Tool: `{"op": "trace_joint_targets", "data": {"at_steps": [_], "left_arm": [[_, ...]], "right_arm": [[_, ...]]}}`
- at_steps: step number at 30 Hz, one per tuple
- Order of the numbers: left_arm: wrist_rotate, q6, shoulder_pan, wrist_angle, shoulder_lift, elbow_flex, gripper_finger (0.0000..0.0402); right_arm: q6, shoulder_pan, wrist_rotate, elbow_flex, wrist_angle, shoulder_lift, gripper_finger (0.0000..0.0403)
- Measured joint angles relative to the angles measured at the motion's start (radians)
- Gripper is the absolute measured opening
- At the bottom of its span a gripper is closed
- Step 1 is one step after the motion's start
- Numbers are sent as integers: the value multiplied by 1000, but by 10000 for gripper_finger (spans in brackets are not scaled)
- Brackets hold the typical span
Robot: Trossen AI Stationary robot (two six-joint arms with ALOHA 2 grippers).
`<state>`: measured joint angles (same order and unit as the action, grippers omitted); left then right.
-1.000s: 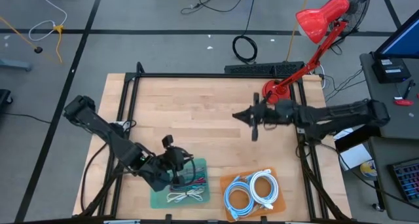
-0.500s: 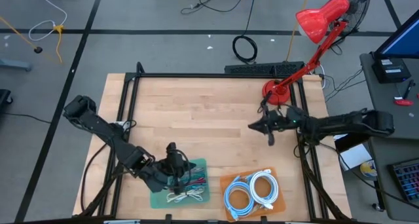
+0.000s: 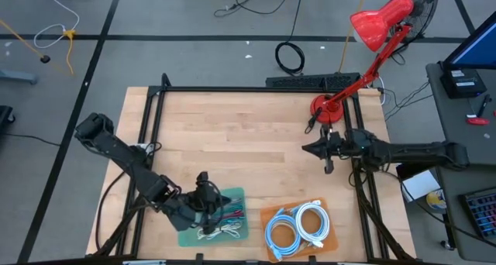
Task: Pick & Place USB Port
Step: Return to Home Position
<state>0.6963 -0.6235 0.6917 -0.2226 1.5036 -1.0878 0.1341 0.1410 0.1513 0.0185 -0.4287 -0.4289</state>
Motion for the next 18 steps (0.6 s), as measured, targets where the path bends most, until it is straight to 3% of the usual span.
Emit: {"op": "trace_joint_targets", "data": {"at_steps": [4, 12, 18], "left_arm": [[20, -8, 19, -1, 0, 0, 21], [56, 6, 20, 0, 0, 0, 21], [57, 13, 15, 2, 0, 0, 21]], "right_arm": [[12, -72, -104, -1, 144, 127, 0], [-44, -322, -234, -2, 229, 310, 0], [-108, -461, -522, -3, 347, 370, 0]]}}
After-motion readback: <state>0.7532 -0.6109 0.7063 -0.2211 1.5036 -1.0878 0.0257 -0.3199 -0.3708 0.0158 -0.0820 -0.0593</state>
